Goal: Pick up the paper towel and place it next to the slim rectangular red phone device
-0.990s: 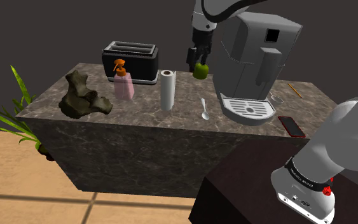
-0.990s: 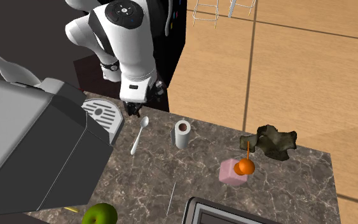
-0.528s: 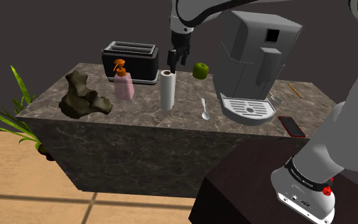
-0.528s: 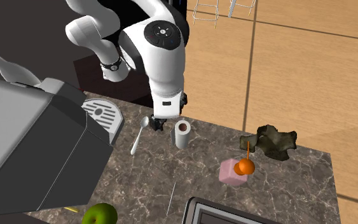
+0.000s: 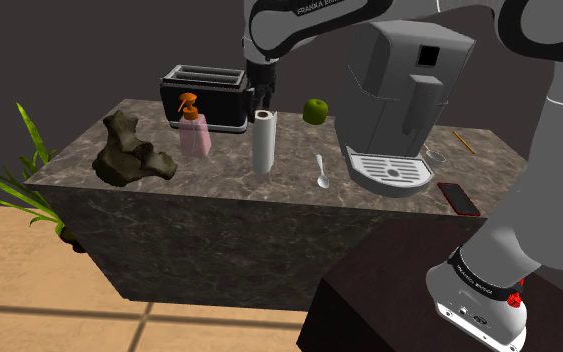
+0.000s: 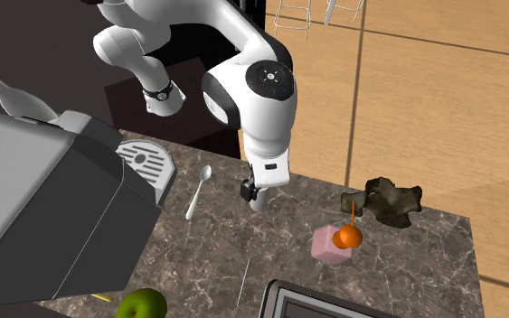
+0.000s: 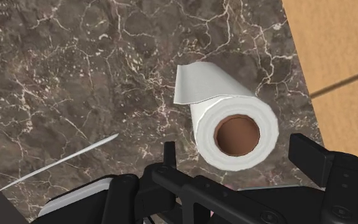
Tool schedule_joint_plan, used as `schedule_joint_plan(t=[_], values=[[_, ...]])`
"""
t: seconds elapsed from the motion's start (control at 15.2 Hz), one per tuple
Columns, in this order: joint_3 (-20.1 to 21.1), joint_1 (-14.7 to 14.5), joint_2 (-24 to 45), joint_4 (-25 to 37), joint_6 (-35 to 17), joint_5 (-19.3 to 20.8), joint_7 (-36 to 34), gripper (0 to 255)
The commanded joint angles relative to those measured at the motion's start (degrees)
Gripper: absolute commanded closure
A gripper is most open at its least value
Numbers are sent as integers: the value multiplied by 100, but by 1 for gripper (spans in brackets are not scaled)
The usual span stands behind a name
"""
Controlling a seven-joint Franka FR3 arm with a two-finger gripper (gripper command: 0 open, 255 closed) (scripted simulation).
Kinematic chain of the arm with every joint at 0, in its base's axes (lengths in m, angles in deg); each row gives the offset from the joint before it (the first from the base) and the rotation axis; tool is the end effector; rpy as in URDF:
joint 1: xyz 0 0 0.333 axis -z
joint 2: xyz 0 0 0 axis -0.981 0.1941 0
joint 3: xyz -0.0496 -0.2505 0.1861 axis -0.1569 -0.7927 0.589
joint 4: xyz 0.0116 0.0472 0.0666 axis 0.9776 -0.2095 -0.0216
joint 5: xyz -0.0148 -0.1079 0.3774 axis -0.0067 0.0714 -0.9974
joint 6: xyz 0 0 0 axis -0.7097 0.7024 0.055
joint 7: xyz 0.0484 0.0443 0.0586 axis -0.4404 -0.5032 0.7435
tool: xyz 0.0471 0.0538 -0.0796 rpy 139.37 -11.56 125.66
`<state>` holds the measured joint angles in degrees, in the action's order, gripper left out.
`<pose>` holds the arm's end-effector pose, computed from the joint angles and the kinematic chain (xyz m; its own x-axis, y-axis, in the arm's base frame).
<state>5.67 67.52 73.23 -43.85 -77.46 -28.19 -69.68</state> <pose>0.6408 0.1673 0.4280 0.9070 0.4175 0.0554 0.4147 -0.9083 0.0553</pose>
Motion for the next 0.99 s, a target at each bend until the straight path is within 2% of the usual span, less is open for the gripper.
schedule_joint_plan(t=[0.0,0.2,0.66,0.73,0.92], values=[[1,-8,58,-63,-124,10,-15,0],[-4,-5,131,-157,-291,20,-22,0],[-4,-5,133,-154,-289,21,-22,0],[-4,-5,133,-154,-289,21,-22,255],[-5,-5,133,-156,-291,21,-22,255]])
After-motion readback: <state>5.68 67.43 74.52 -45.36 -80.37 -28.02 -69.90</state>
